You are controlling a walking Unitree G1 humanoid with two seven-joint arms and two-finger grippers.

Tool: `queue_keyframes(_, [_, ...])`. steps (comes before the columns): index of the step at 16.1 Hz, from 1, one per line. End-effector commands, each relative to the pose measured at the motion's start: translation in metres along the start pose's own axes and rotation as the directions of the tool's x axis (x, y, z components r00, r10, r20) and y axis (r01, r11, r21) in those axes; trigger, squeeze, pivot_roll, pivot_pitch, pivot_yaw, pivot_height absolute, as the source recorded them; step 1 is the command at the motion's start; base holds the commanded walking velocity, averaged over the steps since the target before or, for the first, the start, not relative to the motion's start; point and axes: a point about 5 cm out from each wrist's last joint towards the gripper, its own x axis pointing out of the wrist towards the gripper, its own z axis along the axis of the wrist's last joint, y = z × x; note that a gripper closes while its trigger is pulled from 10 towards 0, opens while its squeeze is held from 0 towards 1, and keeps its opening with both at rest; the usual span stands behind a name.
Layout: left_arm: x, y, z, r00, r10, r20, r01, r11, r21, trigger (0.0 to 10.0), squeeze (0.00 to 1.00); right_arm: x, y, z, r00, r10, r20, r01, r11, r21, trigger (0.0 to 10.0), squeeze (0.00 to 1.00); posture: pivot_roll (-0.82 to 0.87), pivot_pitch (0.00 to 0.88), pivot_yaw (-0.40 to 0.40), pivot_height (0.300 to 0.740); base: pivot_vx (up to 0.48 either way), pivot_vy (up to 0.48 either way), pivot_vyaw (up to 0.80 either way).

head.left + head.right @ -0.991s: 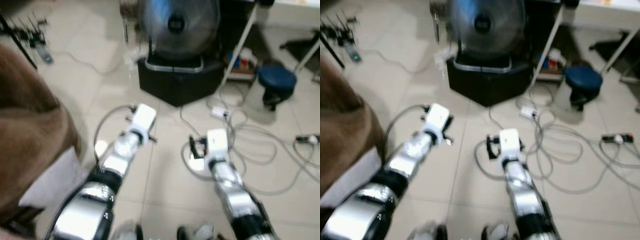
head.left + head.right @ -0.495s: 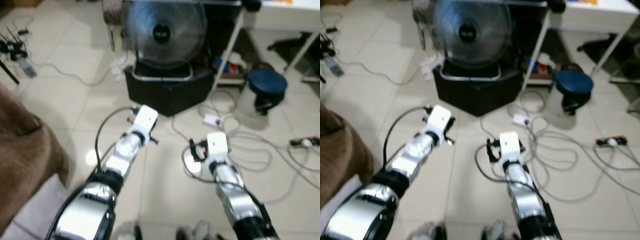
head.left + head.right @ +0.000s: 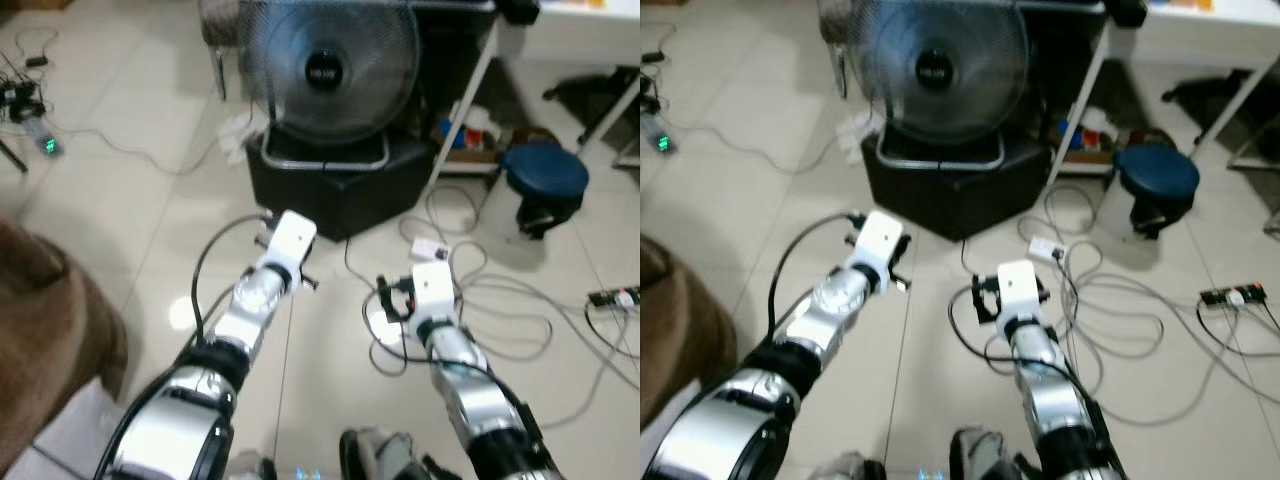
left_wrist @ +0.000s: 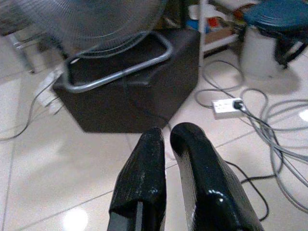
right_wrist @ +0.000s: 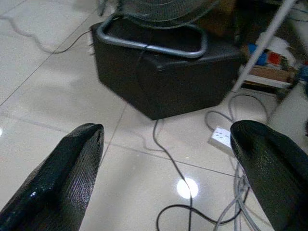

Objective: Move the pillow to the sofa from floor

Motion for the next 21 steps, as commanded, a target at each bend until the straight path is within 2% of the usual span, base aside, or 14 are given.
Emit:
queue_keyframes(1, [-0.0036,0.0035,-0.0075,1.000,0.013,-0.015,-0.013,1.000,-0.007,10.0,0.00,-0.0018,0.0067,-0.0029,1.000,0.024,-0.014,-0.024,1.000,-0.001,10.0,0.00,-0.19,0.173,-0.007,0.740,0.000,0.000,0.75])
queue_keyframes(7, [-0.0041,0.0013,-0.0093,1.000,0.009,-0.026,-0.009,1.000,0.022,10.0,0.00,-0.0018,0.0084,-0.0021,0.999,0.046,-0.012,-0.046,0.999,-0.011,10.0,0.00,-0.19,0.176,-0.008,0.740,0.040,0.000,0.70])
queue_keyframes(10, [-0.0038,0.0013,-0.0098,0.999,0.022,-0.033,-0.021,1.000,0.013,10.0,0.00,-0.0018,0.0083,-0.0017,0.999,0.051,-0.012,-0.051,0.999,-0.010,10.0,0.00,-0.19,0.178,-0.009,0.740,0.390,0.000,0.62])
queue_keyframes(16, [-0.0034,-0.0033,-0.0121,0.998,0.029,-0.053,-0.027,0.999,0.043,10.0,0.00,-0.0035,0.0088,-0.0035,0.998,0.058,-0.015,-0.059,0.998,-0.019,10.0,0.00,-0.20,0.164,-0.006,0.740,0.480,0.000,0.60])
queue_keyframes(18, [-0.0032,-0.0037,-0.0117,0.998,0.044,-0.054,-0.039,0.996,0.081,10.0,0.00,-0.0039,0.0091,-0.0036,0.998,0.064,-0.016,-0.064,0.998,-0.023,10.0,0.00,-0.20,0.163,-0.008,0.740,0.358,-0.313,0.60])
queue_keyframes(21, [-0.0037,-0.0032,-0.0166,0.994,0.065,-0.090,-0.057,0.995,0.080,10.0,0.00,-0.0034,0.0094,-0.0030,0.997,0.072,-0.016,-0.072,0.997,-0.028,10.0,0.00,-0.19,0.162,-0.010,0.740,0.190,-0.398,0.60])
